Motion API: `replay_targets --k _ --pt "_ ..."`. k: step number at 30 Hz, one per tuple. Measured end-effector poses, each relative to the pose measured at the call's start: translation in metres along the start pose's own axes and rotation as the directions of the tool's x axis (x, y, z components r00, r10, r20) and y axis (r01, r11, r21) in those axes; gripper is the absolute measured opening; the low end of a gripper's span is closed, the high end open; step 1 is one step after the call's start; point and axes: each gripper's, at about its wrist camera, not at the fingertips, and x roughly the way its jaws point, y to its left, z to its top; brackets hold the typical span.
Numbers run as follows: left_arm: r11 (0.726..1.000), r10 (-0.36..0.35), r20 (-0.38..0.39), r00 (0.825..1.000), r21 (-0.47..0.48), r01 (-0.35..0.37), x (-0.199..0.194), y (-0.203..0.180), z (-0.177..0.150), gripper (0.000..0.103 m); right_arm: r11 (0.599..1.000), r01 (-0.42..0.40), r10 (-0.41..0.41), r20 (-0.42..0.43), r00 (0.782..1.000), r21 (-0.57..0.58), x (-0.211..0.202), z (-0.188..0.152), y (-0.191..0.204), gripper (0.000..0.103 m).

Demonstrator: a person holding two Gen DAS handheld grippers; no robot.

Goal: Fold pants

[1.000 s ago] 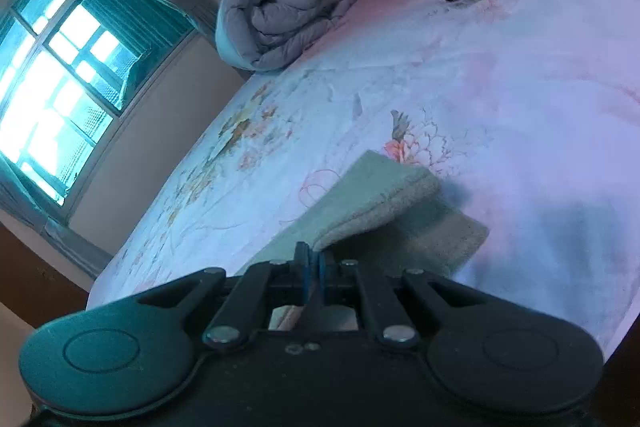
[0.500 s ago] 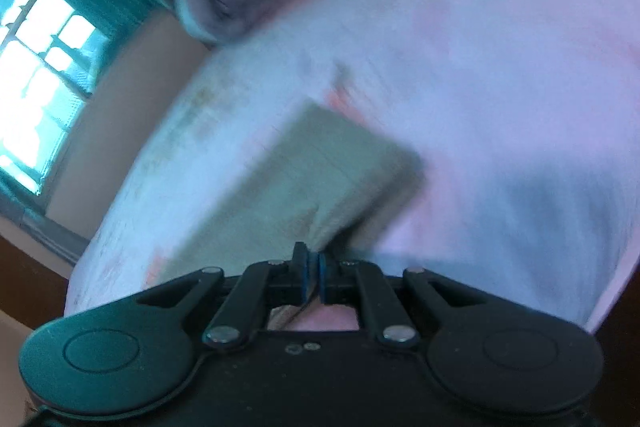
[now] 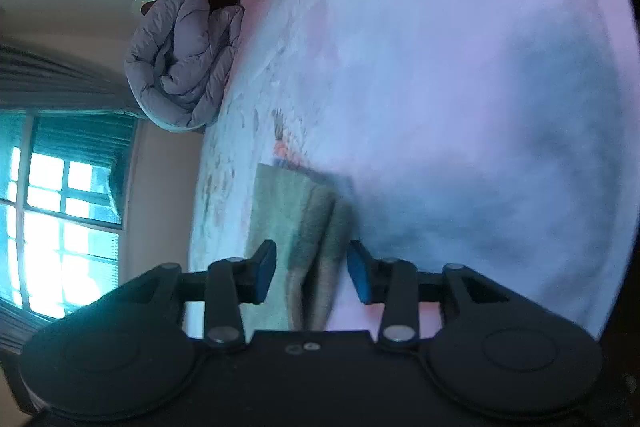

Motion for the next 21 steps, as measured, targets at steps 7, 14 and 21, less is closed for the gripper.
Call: replay_targets --k 7,14,21 --pt "1.000 0.001 -0.004 1.000 0.004 -0.001 0.001 0.001 0.001 0.103 0.742 0.061 -0.023 0.065 0.998 -0.668 -0.011 -0.013 0.100 0.004" --pt "1.000 0.002 0.003 1.000 0.005 -0.002 0.002 0.001 -0.001 0.103 0.909 0.067 -0.076 -0.006 0.997 -0.412 0.011 0.004 0.012 0.005" --pt "1.000 0.004 0.049 0.999 -0.003 -0.004 0.000 0.001 -0.007 0.103 0.856 0.104 -0.070 0.087 0.994 -0.507 -0.027 -0.005 0.048 0.020"
